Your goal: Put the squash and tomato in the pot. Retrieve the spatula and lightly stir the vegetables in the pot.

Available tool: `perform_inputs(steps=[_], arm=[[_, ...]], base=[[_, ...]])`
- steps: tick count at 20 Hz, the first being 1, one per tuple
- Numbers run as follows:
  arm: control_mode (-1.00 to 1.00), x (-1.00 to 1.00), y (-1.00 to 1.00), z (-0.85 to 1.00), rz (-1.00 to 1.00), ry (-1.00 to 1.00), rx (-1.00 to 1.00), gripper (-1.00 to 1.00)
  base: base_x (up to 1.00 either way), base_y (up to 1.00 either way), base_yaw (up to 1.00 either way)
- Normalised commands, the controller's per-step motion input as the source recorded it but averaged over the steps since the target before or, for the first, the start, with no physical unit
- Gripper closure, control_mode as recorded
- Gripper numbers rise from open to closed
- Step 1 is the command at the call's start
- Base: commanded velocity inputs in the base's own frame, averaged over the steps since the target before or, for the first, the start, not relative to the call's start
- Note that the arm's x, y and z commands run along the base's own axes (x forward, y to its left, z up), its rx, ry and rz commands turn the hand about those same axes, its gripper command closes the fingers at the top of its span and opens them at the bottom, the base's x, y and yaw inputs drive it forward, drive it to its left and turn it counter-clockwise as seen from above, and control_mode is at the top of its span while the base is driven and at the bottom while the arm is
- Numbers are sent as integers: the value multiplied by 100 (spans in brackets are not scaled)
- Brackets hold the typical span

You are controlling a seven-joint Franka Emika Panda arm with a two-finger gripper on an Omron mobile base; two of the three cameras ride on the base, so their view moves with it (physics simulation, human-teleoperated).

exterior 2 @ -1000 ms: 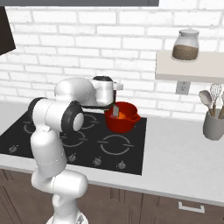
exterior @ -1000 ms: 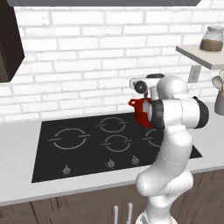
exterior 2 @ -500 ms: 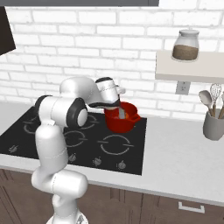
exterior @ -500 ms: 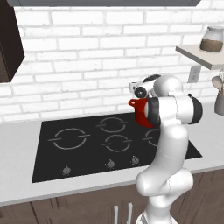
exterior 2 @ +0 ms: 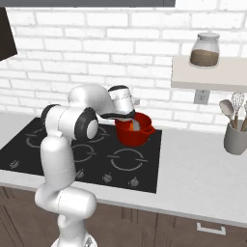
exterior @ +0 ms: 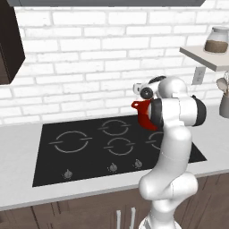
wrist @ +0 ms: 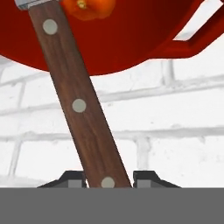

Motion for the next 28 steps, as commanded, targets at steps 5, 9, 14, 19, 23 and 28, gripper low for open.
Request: perform_inputs(steps=[5,9,14,19,23,28], arm=[[-100,-11,15,36,5,20,14,100],[-100,7,19,23,7,18,17,100],[-100,50,14,18,10,3,12,100],[-100,54,8,13,14,-3,12,100],[-100,24,0,17,4,-12,1,100],[-100,0,-5,49,0,4,-1,100]], base=[[0,0,0],[0,0,0],[0,0,0],[0,0,0],[0,0,0],[0,0,0]])
